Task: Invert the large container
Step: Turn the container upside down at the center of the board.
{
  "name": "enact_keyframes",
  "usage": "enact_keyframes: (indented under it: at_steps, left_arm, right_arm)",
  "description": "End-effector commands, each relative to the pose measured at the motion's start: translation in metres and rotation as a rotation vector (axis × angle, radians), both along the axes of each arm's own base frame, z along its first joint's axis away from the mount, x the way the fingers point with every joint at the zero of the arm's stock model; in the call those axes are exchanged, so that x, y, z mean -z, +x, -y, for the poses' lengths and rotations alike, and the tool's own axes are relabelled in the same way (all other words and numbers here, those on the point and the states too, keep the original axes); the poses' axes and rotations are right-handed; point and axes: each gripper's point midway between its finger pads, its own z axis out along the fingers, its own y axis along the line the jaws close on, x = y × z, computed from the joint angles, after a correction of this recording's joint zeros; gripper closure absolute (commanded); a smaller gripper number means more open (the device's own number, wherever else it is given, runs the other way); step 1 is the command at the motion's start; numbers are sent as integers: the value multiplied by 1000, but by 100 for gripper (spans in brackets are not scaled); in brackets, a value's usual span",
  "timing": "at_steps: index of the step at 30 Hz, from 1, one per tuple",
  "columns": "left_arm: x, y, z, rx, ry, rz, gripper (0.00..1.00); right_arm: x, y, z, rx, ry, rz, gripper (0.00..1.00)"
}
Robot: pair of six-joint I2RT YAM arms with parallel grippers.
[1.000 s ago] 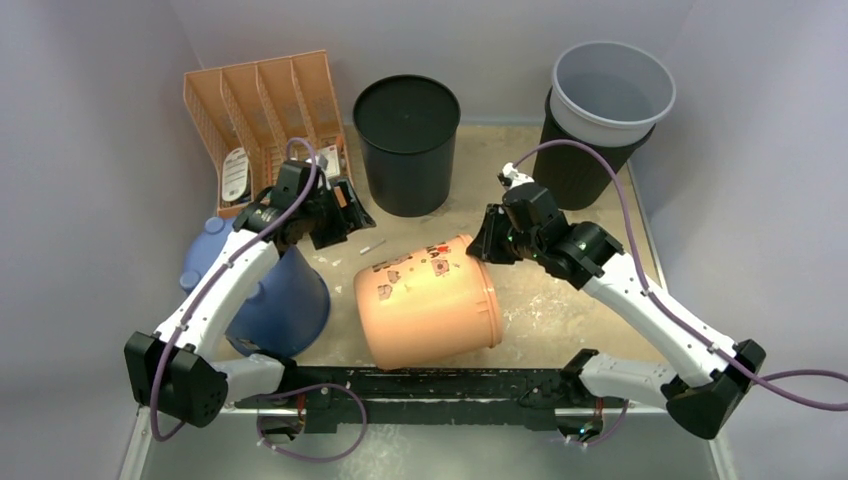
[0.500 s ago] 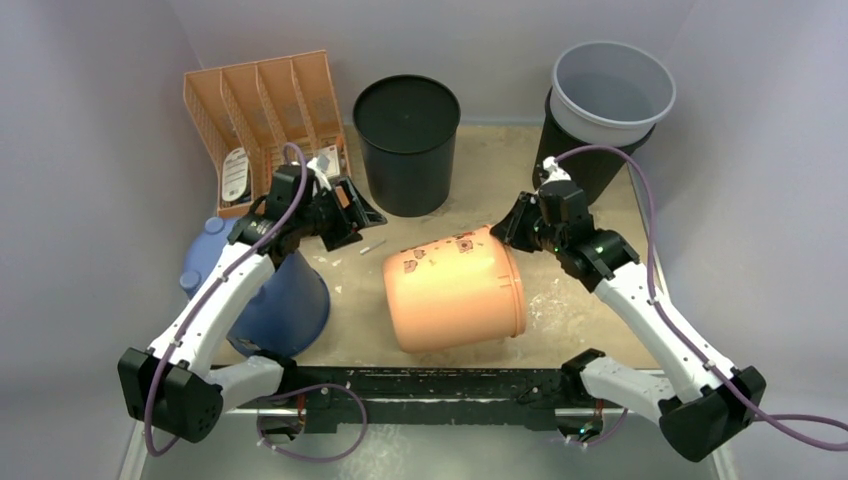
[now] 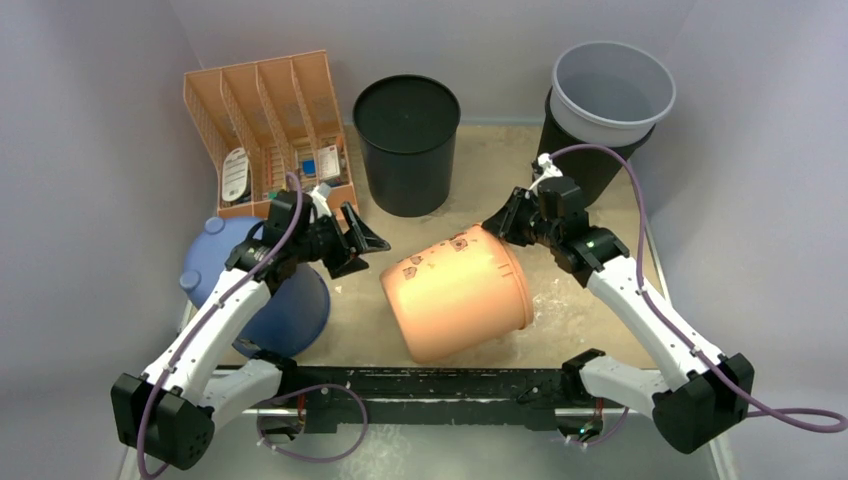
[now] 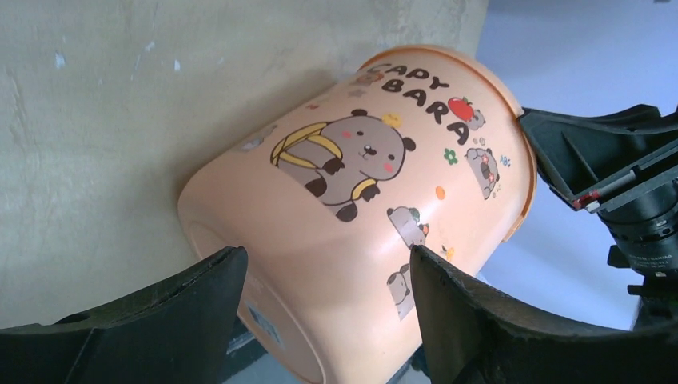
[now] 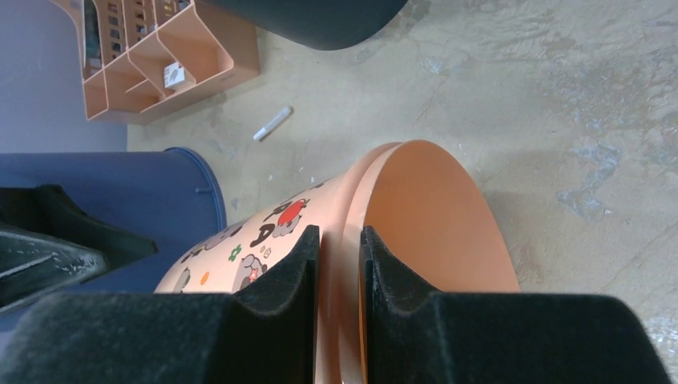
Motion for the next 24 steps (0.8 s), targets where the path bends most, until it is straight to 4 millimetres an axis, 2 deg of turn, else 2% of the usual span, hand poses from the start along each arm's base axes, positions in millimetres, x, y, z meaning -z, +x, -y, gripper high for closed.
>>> enact_keyframes:
  at_steps: [1, 7, 9, 11, 14, 17, 21, 24]
  left_arm:
    - [-13, -18, 6, 25, -63, -37, 25]
    - [-3, -56, 11, 130, -61, -170, 24]
    - [2, -63, 13, 157, -62, -205, 22]
    - [-1, -68, 25, 181, -148, -240, 20]
    - [-16, -64, 40, 176, -246, -230, 20]
    - [-11, -57, 41, 147, -237, -208, 19]
    - [-21, -53, 54, 148, -363, -159, 18]
    - [-12, -54, 58, 144, -394, -208, 18]
  right_arm:
    - [45, -23, 23, -12, -135, -145, 91]
    - [50, -26, 25, -4, -116, -161, 91]
    - [52, -27, 25, -6, -116, -167, 91]
    - [55, -27, 26, -2, -117, -172, 91]
    - [56, -27, 27, 2, -113, -171, 91]
    - [57, -25, 28, 9, -114, -171, 90]
    - [57, -23, 23, -7, -98, -179, 90]
    - [57, -24, 23, -9, -95, -179, 91]
